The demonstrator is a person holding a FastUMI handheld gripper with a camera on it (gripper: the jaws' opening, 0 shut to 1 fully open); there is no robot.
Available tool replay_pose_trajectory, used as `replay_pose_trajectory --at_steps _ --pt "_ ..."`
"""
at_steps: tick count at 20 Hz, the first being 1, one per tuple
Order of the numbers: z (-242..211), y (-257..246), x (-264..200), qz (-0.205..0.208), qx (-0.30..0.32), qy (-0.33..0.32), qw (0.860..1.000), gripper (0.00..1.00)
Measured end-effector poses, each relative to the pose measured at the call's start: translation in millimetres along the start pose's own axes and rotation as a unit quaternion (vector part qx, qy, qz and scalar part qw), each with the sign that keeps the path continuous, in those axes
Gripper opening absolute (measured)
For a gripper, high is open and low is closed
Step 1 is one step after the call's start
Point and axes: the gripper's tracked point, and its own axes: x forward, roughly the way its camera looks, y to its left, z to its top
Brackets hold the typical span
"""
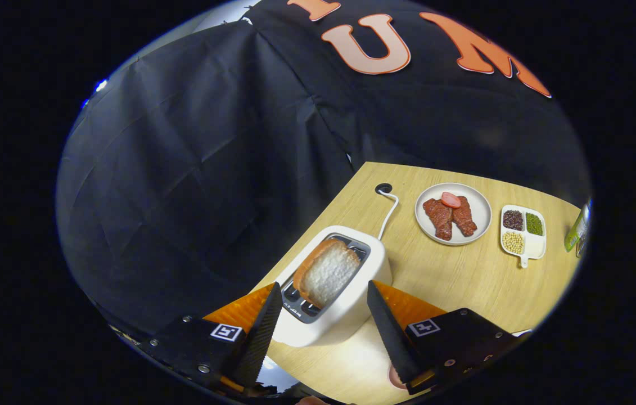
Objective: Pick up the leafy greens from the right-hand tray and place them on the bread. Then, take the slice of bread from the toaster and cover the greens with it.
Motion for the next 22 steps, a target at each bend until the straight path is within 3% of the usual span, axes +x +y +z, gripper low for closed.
replay_pose_trajectory --at_steps 8,12,16,19,22 --pt "11 9 47 -0.022 0.031 0.048 0.998 0.91" --pt "0 -2 61 -0.045 0.038 0.072 0.996 0.82" --pt "-7 -13 62 -0.054 0.037 0.08 0.995 0.66" --pt "-7 -23 56 -0.063 0.039 0.068 0.995 0.4" --pt "-7 -30 50 -0.056 0.051 0.056 0.996 0.25"
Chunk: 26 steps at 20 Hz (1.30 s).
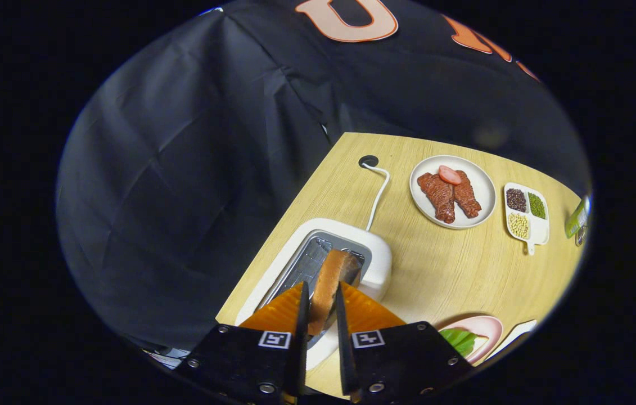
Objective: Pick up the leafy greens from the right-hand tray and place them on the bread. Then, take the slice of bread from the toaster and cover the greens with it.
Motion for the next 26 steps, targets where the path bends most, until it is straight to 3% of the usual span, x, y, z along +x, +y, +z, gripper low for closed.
replay_pose_trajectory --at_steps 1,5,17,26 --pt "-1 -2 -2 0.006 0.003 -0.002 1.0 0.17" --pt "3 -2 -19 0.035 0.014 -0.027 0.999 0.09" --pt "-4 -18 -106 0.104 0.001 -0.113 0.988 0.08" --pt "-48 -73 -136 0.091 0.014 -0.136 0.986 0.08"
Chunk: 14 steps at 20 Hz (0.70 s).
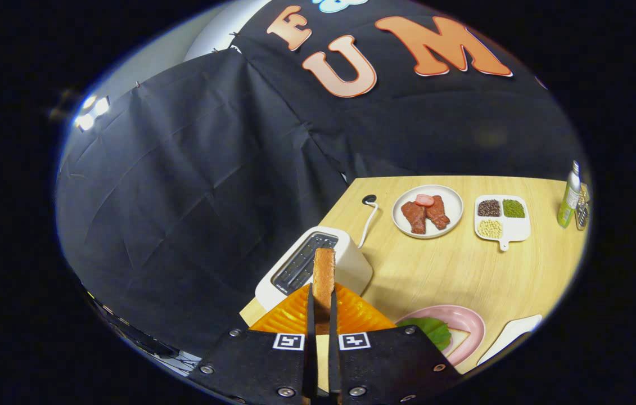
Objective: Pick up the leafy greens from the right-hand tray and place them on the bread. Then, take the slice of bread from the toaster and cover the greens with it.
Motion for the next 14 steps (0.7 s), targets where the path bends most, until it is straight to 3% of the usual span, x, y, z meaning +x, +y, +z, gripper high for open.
replay_pose_trajectory --at_steps 14 --pt "-102 -104 0 -0.052 0.091 0.051 0.993 0.08"
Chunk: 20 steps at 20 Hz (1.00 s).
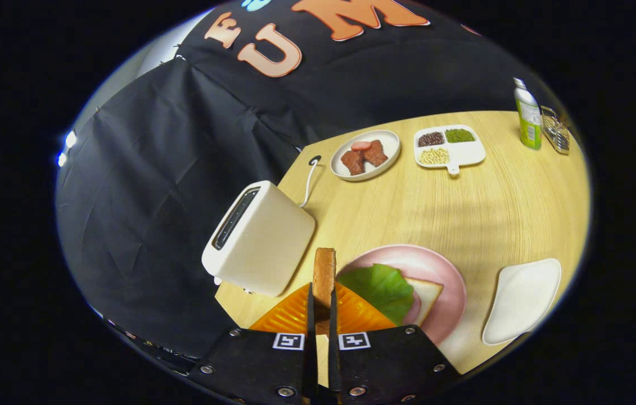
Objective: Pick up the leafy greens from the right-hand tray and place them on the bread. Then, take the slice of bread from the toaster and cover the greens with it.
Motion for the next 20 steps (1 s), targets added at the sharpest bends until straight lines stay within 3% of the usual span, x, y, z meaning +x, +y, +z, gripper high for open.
replay_pose_trajectory --at_steps 4,8,14,17,20 --pt "-16 -36 -3 -0.037 -0.005 -0.003 0.999 0.08" --pt "-27 -56 -11 -0.045 0.0 -0.012 0.999 0.1" --pt "-33 -79 -17 -0.084 -0.056 -0.037 0.994 0.28" --pt "-17 -91 -25 -0.125 -0.091 -0.081 0.985 0.39" --pt "-3 -78 -36 -0.118 -0.099 -0.123 0.98 0.39"
